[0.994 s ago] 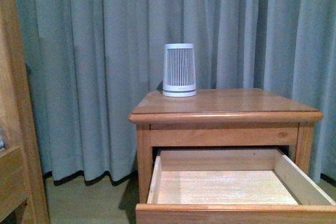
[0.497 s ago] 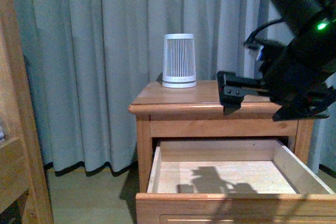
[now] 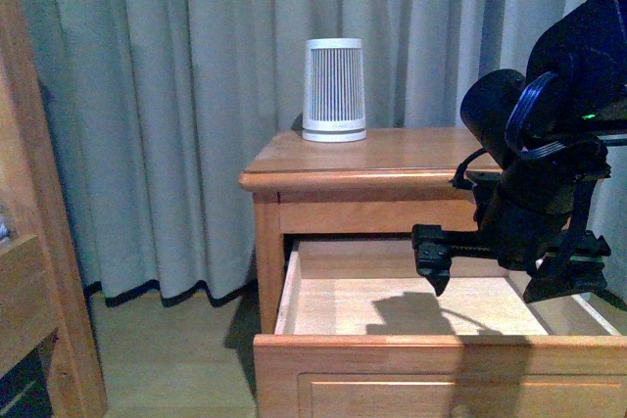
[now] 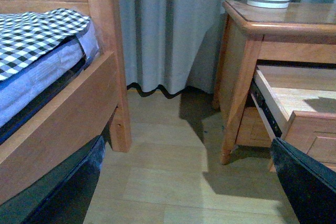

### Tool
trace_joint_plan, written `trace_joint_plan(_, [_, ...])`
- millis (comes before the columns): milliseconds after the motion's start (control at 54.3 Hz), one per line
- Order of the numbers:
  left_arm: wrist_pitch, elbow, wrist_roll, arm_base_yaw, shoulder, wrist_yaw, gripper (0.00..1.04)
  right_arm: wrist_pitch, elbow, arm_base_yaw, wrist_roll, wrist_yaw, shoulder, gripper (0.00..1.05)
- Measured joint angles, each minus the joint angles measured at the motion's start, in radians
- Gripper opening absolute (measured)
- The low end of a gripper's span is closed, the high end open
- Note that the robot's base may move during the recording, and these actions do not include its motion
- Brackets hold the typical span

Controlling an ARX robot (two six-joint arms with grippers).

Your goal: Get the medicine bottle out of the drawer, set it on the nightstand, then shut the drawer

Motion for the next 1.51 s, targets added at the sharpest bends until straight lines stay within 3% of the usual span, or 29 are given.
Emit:
trace_joint_plan(662, [0.000,0.000,0.000,0.000,0.000,0.000,0.98,0.046,0.052,-0.003,-0.020,-0.056,0.173,1.04])
trace_joint_plan(1362, [0.000,0.000,0.000,0.000,0.000,0.000,0.98,-0.093,0.182,0.009,-0.045,-0.084,0.253,1.04])
trace_joint_plan(1417, [0.000,0.000,0.000,0.000,0.000,0.000,0.98,-0.096,0.195,0.008,-0.048,-0.079,0.263,1.03])
trace_joint_plan(1509, [0.000,0.000,0.000,0.000,0.000,0.000,0.98,-0.104,0.209,0.004,-0.055,-0.065,0.274,0.90])
